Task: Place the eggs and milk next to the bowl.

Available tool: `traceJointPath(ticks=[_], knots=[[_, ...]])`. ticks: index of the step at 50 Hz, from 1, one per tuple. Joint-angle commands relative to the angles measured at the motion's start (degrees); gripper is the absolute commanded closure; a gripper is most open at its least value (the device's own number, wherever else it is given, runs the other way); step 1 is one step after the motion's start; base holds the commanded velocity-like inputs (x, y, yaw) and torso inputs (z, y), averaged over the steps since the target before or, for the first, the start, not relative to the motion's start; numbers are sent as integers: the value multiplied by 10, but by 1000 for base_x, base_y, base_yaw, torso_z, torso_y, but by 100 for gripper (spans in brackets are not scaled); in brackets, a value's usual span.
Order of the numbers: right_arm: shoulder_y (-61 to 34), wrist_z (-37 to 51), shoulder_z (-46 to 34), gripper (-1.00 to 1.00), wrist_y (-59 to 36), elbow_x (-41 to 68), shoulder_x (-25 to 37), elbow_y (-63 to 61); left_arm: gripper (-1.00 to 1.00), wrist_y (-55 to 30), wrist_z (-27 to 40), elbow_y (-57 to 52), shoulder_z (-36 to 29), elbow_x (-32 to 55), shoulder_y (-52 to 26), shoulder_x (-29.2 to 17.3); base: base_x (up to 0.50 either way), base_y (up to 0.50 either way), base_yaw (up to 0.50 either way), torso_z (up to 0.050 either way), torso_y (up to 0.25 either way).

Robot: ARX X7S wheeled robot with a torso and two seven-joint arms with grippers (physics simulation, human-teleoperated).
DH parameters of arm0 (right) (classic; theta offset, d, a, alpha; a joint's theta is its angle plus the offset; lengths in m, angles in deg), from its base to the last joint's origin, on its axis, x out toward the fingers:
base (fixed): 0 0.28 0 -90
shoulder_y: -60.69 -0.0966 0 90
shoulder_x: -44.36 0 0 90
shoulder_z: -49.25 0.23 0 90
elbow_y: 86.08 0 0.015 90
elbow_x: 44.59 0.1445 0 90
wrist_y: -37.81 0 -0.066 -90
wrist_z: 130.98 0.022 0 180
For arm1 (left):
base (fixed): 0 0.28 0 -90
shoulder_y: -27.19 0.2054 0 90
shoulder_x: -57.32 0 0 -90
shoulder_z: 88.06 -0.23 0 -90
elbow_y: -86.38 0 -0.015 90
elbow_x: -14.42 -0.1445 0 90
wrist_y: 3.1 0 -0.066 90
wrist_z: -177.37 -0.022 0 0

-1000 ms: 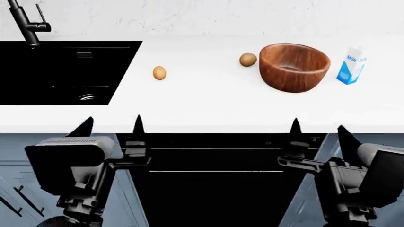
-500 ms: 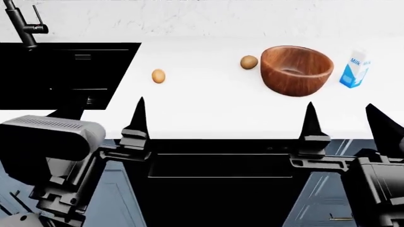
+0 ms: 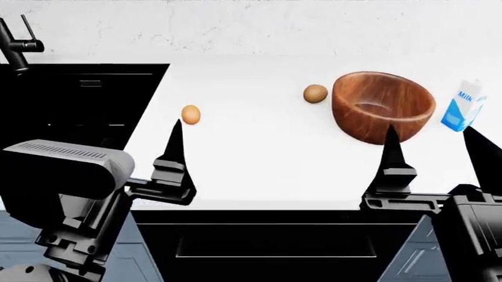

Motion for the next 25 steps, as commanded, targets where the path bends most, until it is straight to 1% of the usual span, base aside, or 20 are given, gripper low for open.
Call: traceJointPath(ticks=[1,25], knots=[[-6,10,-12,-100,13,4,17,-1,-100,0,12,4,-5,13,-7,-5,289,0,0,0,0],[-5,12,-32,-100,37,-8,34,2,-100,5,27,7,-15,22,-11,-16,290,0,0,0,1]])
